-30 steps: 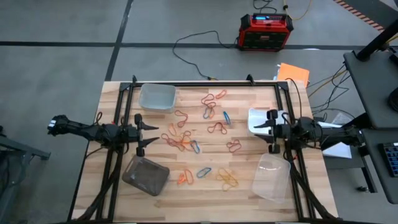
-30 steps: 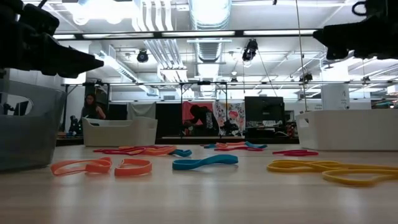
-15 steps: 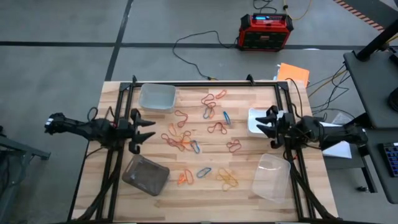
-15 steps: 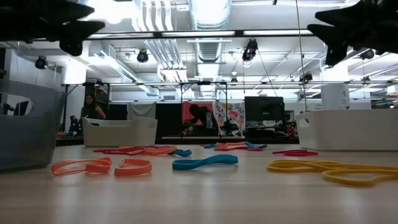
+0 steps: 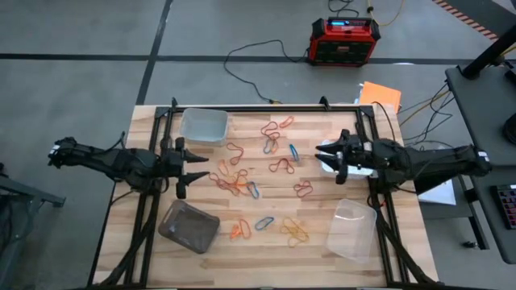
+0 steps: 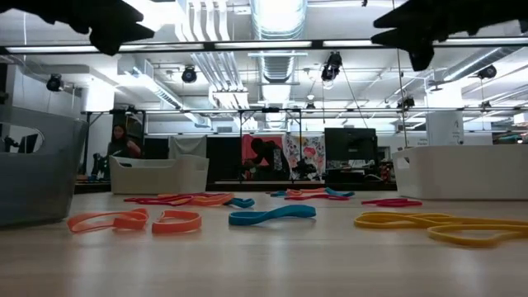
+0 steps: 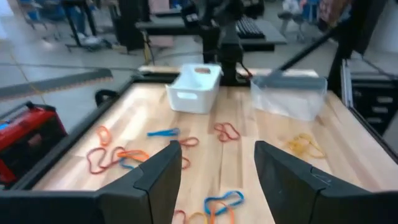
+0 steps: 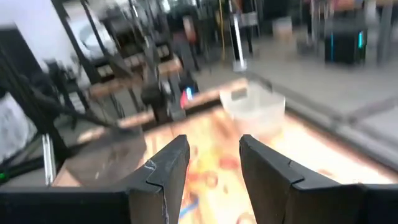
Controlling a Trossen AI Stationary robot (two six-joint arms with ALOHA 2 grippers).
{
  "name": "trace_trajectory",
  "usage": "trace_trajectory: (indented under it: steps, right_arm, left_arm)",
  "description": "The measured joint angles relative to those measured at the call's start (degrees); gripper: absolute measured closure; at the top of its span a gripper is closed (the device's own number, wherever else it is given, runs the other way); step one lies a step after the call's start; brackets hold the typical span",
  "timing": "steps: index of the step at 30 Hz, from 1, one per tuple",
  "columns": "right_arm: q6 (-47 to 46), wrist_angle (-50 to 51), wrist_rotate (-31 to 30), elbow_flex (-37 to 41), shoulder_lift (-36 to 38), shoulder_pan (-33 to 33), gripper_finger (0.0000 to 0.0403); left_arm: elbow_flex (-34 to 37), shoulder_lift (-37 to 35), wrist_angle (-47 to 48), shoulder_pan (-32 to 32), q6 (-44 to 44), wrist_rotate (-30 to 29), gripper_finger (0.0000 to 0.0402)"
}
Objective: Sort rubber bands into baskets
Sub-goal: Put the red rubber band into the white bin
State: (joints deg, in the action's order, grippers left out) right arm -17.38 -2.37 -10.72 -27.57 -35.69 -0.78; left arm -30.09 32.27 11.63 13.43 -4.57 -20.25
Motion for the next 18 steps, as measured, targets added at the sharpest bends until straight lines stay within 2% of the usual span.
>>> trace_trajectory:
  steps: [5,7,14,18]
  right_arm:
    - [-11.76,13.17,0.48,-9.42,-9.77,0.66,0.0264]
    - [-13.97,17.58,0.67,-12.16,-14.01,1.57,0.0264]
    - [-15.5,23.27,0.83,-18.54,-26.56,3.8,0.0264]
    - [-10.94,23.11,0.79,-21.28,-31.67,3.78,0.0264]
  left_arm:
    - [-2.27,4.66,-0.07,0.02,-0.53,5.24,0.0215]
    - [-2.21,6.13,0.05,0.01,-0.42,5.22,0.0215]
    - [-1.4,9.35,0.15,-0.04,-3.35,-3.61,0.0215]
    - [-1.4,10.37,0.09,-0.04,-7.01,-6.02,0.0215]
